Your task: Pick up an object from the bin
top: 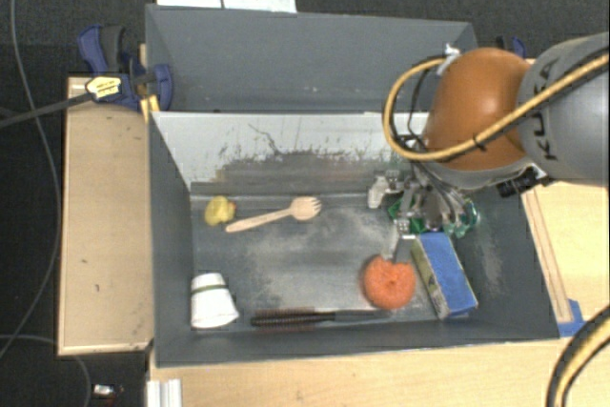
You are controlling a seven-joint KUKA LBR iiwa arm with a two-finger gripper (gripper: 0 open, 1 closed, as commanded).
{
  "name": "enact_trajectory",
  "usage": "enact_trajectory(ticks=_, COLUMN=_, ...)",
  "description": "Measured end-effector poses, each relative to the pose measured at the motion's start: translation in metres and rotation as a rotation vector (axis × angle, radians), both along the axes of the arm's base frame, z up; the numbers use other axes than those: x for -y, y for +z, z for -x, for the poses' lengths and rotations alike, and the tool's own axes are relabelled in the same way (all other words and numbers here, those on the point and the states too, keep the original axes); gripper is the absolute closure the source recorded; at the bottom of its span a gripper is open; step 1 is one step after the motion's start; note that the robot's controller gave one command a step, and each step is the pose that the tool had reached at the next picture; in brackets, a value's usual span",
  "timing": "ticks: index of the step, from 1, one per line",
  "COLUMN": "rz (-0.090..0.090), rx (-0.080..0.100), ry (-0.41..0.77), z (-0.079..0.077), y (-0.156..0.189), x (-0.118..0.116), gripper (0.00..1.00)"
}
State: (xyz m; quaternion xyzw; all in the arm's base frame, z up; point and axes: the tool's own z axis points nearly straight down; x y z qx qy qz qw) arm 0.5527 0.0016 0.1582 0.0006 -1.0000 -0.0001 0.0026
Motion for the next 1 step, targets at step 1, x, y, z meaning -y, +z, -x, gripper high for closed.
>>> enact_trajectory(ticks=1, rz=0.000, rx=0.008, ry=0.000, z=-0.0017, y=0.0045, x=0.0000, gripper=0.00)
